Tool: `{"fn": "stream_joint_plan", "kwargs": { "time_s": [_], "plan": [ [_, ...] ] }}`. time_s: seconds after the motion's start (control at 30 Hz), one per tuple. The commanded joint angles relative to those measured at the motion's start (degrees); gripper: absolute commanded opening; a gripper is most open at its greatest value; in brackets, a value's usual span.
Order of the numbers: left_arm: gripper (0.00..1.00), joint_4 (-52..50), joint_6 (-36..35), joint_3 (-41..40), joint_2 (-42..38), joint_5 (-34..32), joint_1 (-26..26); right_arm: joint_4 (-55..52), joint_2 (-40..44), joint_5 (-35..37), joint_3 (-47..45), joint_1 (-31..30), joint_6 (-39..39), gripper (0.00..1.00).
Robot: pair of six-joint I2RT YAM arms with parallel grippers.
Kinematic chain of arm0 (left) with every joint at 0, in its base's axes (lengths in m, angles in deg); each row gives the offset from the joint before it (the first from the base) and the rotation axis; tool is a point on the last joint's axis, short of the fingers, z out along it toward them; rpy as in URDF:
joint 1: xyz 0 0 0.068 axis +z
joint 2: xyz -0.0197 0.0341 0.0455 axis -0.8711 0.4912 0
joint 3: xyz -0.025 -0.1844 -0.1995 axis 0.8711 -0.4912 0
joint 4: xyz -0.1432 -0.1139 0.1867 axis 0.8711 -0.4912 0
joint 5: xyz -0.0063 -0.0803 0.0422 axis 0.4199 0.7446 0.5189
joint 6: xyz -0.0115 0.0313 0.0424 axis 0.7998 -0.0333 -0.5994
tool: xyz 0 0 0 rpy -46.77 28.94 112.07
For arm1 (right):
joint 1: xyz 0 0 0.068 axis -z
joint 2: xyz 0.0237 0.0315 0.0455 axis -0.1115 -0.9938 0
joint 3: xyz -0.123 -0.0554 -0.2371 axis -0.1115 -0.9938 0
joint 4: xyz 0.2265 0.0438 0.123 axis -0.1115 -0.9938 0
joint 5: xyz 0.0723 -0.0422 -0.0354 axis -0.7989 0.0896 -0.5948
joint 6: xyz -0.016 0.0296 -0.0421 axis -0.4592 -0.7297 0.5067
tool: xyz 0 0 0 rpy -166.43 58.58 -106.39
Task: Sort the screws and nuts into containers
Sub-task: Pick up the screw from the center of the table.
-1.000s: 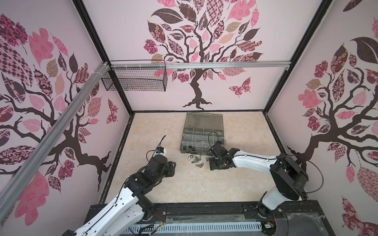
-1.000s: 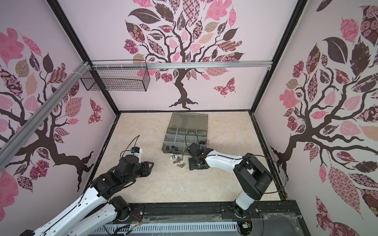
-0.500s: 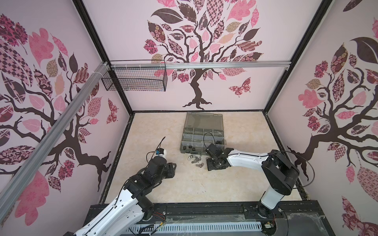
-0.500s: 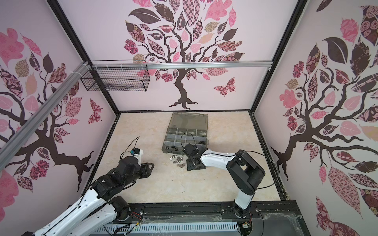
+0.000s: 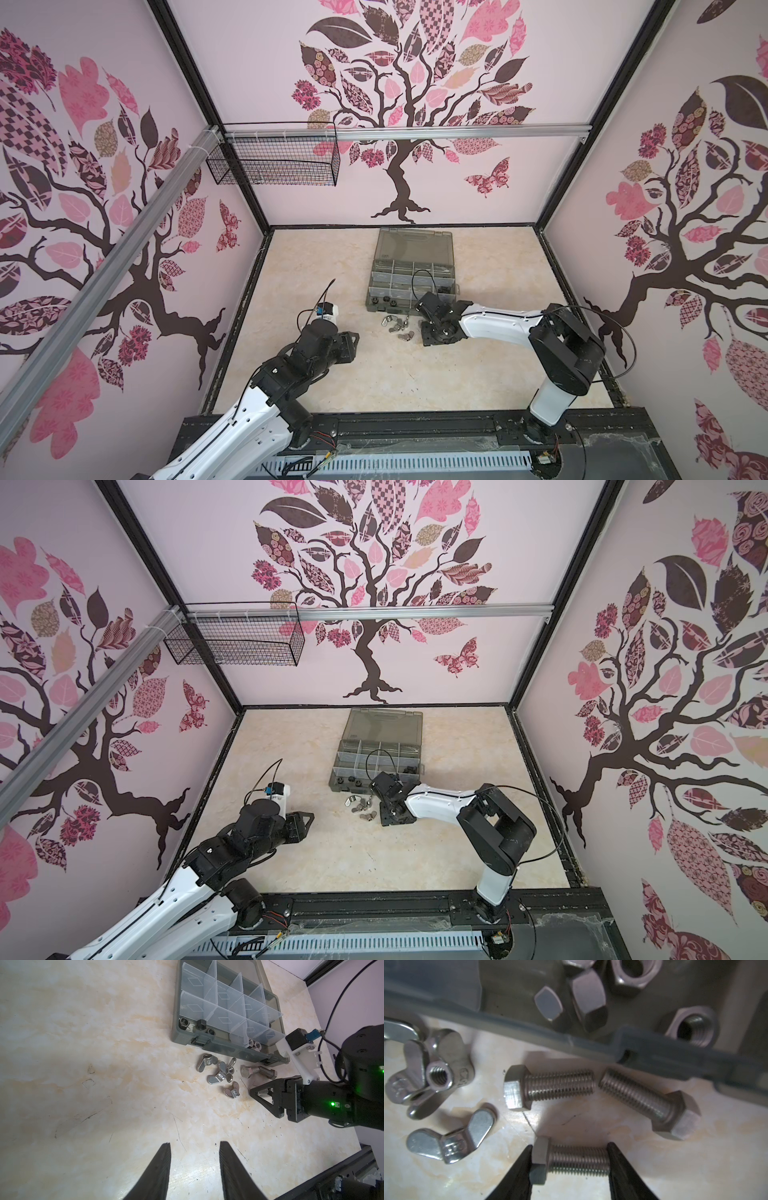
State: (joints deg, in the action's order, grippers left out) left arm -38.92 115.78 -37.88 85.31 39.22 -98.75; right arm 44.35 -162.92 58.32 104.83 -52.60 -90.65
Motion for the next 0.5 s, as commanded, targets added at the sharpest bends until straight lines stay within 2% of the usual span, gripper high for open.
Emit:
{"fn": "stream_joint_plan", "kwargs": {
  "time_s": [0.0, 0.47],
  "plan": [
    [0.42, 0.76, 0.37, -1.29, -0.32, 0.15, 0.24, -1.62, -1.07, 0.93, 0.67, -0.6, -0.74, 0.51],
    [0.42, 0.13, 0.91, -0.31, 0.35, -1.81, 0.2, -0.08, -0.27, 0.29, -0.59, -0.63, 0.04, 0.51]
  ]
}}
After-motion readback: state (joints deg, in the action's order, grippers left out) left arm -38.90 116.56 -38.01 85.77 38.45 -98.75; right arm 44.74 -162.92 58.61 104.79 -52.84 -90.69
